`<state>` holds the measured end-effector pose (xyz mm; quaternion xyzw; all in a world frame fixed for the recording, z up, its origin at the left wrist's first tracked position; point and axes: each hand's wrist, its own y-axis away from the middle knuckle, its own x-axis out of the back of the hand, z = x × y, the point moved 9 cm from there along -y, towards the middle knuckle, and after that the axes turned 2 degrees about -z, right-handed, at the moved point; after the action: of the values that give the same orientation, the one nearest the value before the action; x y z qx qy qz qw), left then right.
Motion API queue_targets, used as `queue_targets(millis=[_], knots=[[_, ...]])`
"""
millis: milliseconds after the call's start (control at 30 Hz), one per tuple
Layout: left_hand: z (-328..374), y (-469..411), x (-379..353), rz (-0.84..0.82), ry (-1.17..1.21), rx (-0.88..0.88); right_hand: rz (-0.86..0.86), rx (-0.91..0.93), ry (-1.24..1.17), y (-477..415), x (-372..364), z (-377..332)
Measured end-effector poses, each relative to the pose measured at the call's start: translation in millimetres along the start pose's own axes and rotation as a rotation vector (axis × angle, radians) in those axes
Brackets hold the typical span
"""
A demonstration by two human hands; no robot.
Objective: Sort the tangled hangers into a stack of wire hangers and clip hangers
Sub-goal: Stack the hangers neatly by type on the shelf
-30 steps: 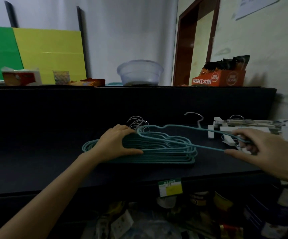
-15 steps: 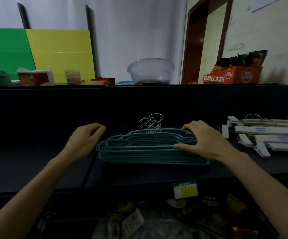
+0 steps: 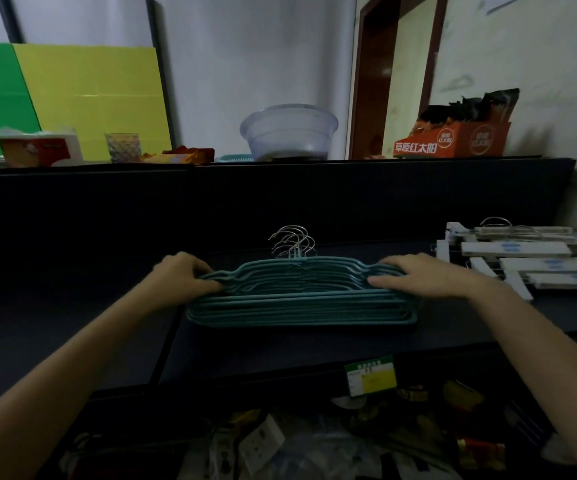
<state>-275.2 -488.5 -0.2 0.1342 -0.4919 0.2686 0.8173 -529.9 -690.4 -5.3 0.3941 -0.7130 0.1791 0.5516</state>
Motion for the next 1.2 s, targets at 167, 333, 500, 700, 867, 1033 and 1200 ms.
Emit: queue_targets(millis=[167,333,500,700,867,1033,1200], knots=[[-0.3,-3.3,-12.0,-0.282,-0.125,0.136,-0.103,-0.103,0.018,-1.0,-1.3,14.1],[12.6,-14.0,-14.5,-0.128,-0.456,0.08,-0.144,-0.183,0.159,4.6,-0.6,11.3],[13.4,-21.6,-22.5,-0.165,-0.538,0.086,-0.172,-0.241,0.252,-3.6,-0.9,3.9],[26.6,-31.5,-32.7,-0.229,-0.653,-0.011,-0.091,-0.216,0.443,-16.5,-3.6,-5.7],[29.1,-35.3,-38.2,-0.291,-0.728,-0.056,-0.121,-0.213,0.501,-19.4,-5.9,-7.7],[27.5,-44.8,-39.7,-0.354,-0.716,-0.074,-0.171,-0.188,0.524,-25.9,-3.7,-6.7],[35.9,-43.7,-46.7,-0.412,-0.548,-0.142,-0.156,-0.149,0.493,-34.3,-7.2,-13.8]])
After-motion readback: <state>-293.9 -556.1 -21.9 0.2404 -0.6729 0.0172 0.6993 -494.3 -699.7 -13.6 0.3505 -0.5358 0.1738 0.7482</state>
